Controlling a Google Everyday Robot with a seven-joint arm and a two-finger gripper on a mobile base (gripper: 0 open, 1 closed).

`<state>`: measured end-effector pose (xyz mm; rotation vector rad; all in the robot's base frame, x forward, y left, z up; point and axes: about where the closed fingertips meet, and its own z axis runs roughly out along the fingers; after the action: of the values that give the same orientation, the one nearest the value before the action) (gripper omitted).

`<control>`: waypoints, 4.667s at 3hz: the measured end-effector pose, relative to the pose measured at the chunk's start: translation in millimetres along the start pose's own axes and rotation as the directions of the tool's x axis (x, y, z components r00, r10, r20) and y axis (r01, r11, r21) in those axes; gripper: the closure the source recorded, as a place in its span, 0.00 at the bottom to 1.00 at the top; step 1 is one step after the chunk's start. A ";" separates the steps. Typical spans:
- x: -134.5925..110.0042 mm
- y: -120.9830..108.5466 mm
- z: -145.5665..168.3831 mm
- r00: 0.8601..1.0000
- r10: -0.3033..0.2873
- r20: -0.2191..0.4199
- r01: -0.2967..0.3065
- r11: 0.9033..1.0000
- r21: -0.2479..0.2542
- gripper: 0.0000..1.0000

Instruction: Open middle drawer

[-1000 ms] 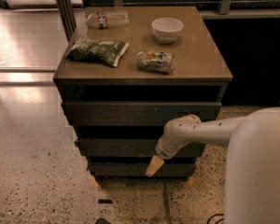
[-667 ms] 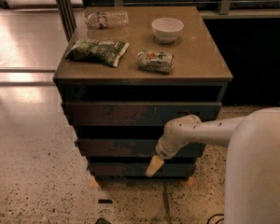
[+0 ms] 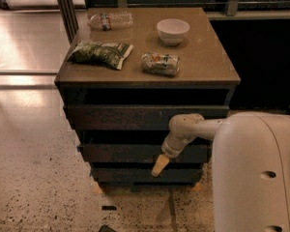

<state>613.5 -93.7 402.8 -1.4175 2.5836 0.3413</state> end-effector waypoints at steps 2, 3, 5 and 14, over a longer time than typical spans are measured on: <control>13.3 14.9 -16.3 1.000 0.005 -0.003 -0.005 0.999 -0.049 0.00; 13.3 14.9 -16.3 1.000 0.005 -0.004 -0.005 0.999 -0.049 0.00; -3.4 16.4 -68.4 0.997 -0.072 -0.010 0.072 0.975 0.212 0.00; 66.6 42.0 -31.3 0.996 0.092 0.007 -0.092 0.991 0.102 0.00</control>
Offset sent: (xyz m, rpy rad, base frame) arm -0.1888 -0.0748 0.1155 0.2092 0.3727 0.0668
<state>541.1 -134.3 420.3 -1.2666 2.6293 0.2199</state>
